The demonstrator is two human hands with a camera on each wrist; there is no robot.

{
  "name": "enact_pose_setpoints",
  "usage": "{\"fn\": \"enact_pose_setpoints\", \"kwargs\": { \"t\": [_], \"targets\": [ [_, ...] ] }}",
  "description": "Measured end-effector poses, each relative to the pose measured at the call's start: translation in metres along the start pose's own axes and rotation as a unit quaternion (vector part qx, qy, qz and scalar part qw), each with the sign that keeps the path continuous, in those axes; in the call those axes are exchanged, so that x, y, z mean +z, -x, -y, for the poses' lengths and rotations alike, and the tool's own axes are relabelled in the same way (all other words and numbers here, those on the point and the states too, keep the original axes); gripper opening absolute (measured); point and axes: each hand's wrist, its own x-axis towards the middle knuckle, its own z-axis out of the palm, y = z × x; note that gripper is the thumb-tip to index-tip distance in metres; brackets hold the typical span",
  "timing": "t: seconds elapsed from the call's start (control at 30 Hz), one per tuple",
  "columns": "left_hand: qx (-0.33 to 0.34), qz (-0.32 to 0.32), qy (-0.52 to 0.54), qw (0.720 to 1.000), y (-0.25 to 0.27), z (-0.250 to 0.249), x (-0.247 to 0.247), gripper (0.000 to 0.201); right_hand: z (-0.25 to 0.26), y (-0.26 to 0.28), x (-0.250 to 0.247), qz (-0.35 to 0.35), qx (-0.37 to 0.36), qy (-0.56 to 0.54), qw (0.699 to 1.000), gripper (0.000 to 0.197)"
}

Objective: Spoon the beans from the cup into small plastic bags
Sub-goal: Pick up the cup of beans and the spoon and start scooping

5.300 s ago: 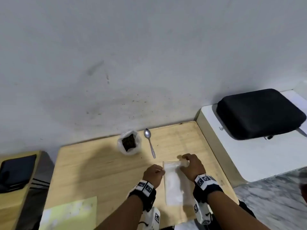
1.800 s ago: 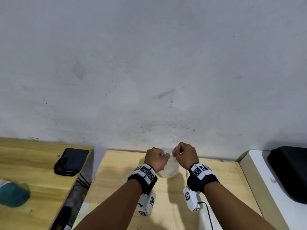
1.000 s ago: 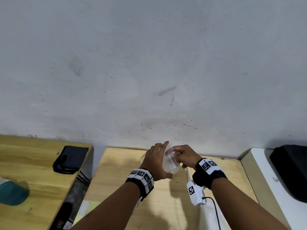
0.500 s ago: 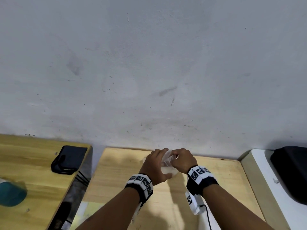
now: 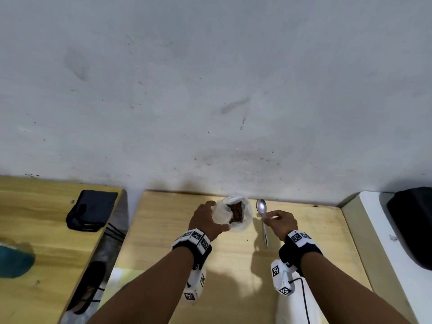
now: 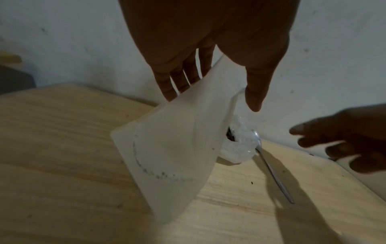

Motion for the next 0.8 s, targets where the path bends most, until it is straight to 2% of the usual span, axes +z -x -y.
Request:
{"fn": "enact_pose_setpoints", "kwargs": {
  "t": [0.17,0.27,0.4,0.53,0.7,0.8],
  "targets": [
    [-0.045,0.054,0.018,0.997,-0.015,0.004,0.008,0.091,-0.025,-0.015,0.006,0.01,0.057,0.068,0.996,0.027],
    [-0.061,0.075,0.027,0.995,-0.018,0.004,0.013,0.091,-0.03,-0.015,0.015,0.022,0.055,0.102,0.993,0.018],
    [-0.074,0.087,0.039,0.993,-0.022,0.006,0.02,0.092,-0.037,-0.019,0.028,0.022,0.059,0.127,0.99,0.023],
    [-0.075,0.098,0.042,0.991,-0.025,0.007,0.021,0.093,-0.04,-0.025,0.035,0.014,0.069,0.141,0.988,0.016],
    [-0.067,0.105,0.056,0.991,-0.026,0.006,0.021,0.095,-0.037,-0.026,0.037,0.017,0.079,0.119,0.99,0.009],
    [-0.061,0.105,0.064,0.991,-0.025,0.005,0.023,0.095,-0.037,-0.026,0.036,-0.001,0.085,0.112,0.99,0.013]
  ]
}}
